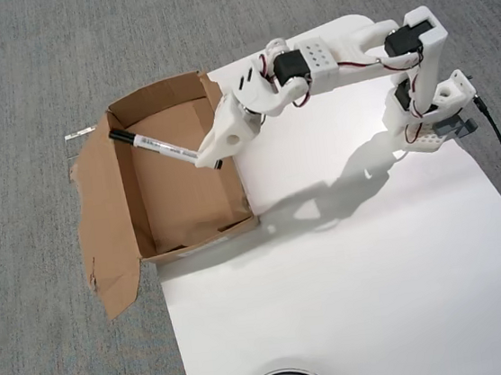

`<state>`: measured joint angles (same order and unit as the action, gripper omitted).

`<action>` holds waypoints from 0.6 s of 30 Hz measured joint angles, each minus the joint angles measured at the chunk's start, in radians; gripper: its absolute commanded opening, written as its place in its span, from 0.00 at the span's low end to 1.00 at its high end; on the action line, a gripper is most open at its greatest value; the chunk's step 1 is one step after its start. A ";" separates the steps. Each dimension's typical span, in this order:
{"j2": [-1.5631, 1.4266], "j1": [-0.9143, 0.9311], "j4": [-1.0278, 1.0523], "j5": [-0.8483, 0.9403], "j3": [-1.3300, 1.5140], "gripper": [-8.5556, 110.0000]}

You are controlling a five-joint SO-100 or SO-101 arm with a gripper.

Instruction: Grasp a pen and put it in the box.

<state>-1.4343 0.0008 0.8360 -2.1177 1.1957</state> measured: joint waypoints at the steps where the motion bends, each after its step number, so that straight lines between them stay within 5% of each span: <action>1: 0.000 0.008 0.000 0.000 0.002 0.08; 18: 0.051 0.032 0.000 0.000 0.002 0.22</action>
<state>-1.3837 0.0330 0.8360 -2.1177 1.1973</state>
